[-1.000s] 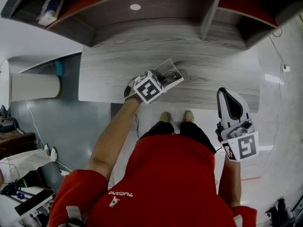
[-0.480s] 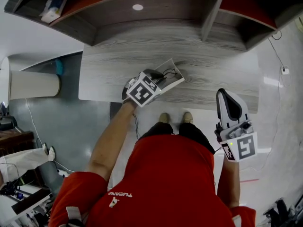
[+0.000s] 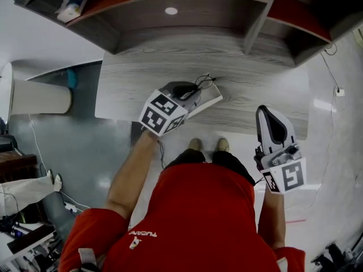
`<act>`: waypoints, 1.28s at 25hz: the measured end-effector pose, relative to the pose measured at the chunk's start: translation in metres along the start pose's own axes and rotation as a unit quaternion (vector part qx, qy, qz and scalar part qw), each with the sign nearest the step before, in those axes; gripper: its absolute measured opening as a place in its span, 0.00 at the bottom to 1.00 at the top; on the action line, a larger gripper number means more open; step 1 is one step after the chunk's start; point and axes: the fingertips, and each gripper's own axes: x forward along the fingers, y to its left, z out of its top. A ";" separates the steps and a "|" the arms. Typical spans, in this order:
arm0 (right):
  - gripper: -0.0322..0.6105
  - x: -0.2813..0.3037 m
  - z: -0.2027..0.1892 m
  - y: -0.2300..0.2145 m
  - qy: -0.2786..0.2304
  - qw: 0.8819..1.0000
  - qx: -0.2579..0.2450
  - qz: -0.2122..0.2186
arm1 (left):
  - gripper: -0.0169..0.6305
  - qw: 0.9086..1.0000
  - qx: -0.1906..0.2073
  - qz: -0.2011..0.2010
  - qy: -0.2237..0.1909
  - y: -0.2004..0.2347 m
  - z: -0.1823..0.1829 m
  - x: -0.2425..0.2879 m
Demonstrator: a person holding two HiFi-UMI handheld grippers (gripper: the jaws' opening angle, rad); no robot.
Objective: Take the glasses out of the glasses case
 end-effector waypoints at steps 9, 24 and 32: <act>0.06 0.010 0.020 0.014 -0.019 1.000 -0.011 0.013 | 0.09 0.983 -0.038 -0.009 -0.181 -0.024 0.061 -0.053; 0.06 0.011 0.043 0.036 -0.041 0.998 -0.028 0.029 | 0.09 0.925 -0.029 0.024 -0.378 -0.043 0.123 -0.146; 0.06 0.011 0.051 0.038 -0.049 0.998 -0.025 0.030 | 0.09 0.904 -0.022 0.049 -0.423 -0.046 0.132 -0.174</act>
